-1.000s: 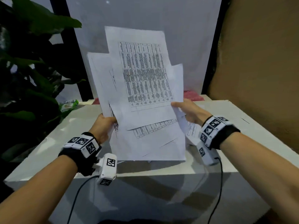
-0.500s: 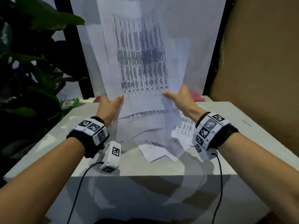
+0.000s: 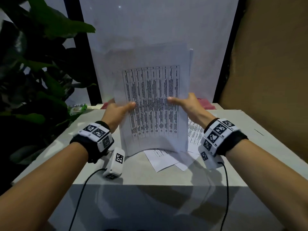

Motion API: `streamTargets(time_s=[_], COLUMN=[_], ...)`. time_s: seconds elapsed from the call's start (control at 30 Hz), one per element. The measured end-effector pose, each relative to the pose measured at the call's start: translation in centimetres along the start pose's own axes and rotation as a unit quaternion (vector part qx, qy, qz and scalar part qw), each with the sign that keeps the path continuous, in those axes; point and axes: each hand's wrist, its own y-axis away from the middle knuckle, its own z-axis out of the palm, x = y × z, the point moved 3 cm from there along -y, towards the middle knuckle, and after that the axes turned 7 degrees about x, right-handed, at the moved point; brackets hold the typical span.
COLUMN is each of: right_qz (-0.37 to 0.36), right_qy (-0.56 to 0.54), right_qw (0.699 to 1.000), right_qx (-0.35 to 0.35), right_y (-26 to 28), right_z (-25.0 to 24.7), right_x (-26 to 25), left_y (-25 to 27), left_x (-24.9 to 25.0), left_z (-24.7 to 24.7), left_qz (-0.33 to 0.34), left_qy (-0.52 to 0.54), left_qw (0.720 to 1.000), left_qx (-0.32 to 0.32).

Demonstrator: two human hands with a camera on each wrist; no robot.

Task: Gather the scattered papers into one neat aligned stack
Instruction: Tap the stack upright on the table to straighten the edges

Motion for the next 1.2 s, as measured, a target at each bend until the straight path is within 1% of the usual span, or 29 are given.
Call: streamTargets(time_s=[0.07,0.17,0.23,0.33,0.4,0.43,0.53,0.63,0.73,0.8,0.87,0.93,1.0,1.07,1.2], right_qz=[-0.009,-0.029,-0.028,-0.006,0.0,0.001,0.0,-0.013,-0.044,-0.049,-0.057,-0.066,-0.046,-0.026,0.005], right_qy=[-0.019,-0.055,-0.068,-0.024,-0.001,0.001,-0.014,-0.005,-0.036,-0.052,-0.062,-0.068,-0.076,-0.077,-0.084], right_qw=[1.0,0.998,0.996,0.998,0.998,0.999,1.0,1.0,0.998,0.997,0.996,0.992,0.988,0.984,0.98], right_qx=[0.003,-0.027,-0.047,-0.06,-0.059,-0.049,-0.018,0.004,0.006,0.006,0.032,0.081,0.128,0.157,0.182], right_y=[0.0,0.5,0.8,1.2,1.5,1.4,1.1,0.8,0.2,0.1,0.0,-0.6,-1.1,-1.1,-1.5], right_z=[0.0,0.5,0.5,0.1,0.3,0.3,0.6,0.5,0.4,0.7,0.7,0.5,0.2,0.0,0.2], right_x=[-0.3,-1.1,-1.1,0.3,1.6,2.2,2.0,0.5,-1.0,-2.0,-3.5,-4.9,-6.4,-7.8,-9.1], left_y=[0.1,0.3,0.8,1.1,1.1,0.9,0.5,0.3,0.2,0.3,0.4,0.2,-0.5,-1.5,-1.6], left_x=[0.6,0.8,0.9,0.4,-0.1,-0.2,0.7,1.9,2.4,2.4,2.7,3.2,3.9,4.8,8.3], left_z=[0.0,0.1,0.1,-0.2,-0.1,-0.1,-0.1,-0.6,-1.0,-0.9,-0.7,-0.6,-0.8,-1.0,-0.5], left_qz=[0.013,-0.009,-0.026,-0.04,-0.027,-0.016,0.014,0.033,0.028,0.032,0.04,0.06,0.076,0.077,0.12], left_qy=[0.011,0.038,0.057,0.047,0.029,0.016,0.003,0.018,0.044,0.046,0.033,0.019,0.008,0.002,-0.011], left_qw=[1.0,0.999,0.996,0.995,0.997,0.999,1.0,0.999,0.998,0.998,0.998,0.998,0.997,0.996,0.99], left_qx=[-0.014,-0.035,-0.056,-0.08,-0.059,-0.042,-0.02,-0.026,-0.022,-0.026,-0.028,-0.025,0.007,0.041,0.072])
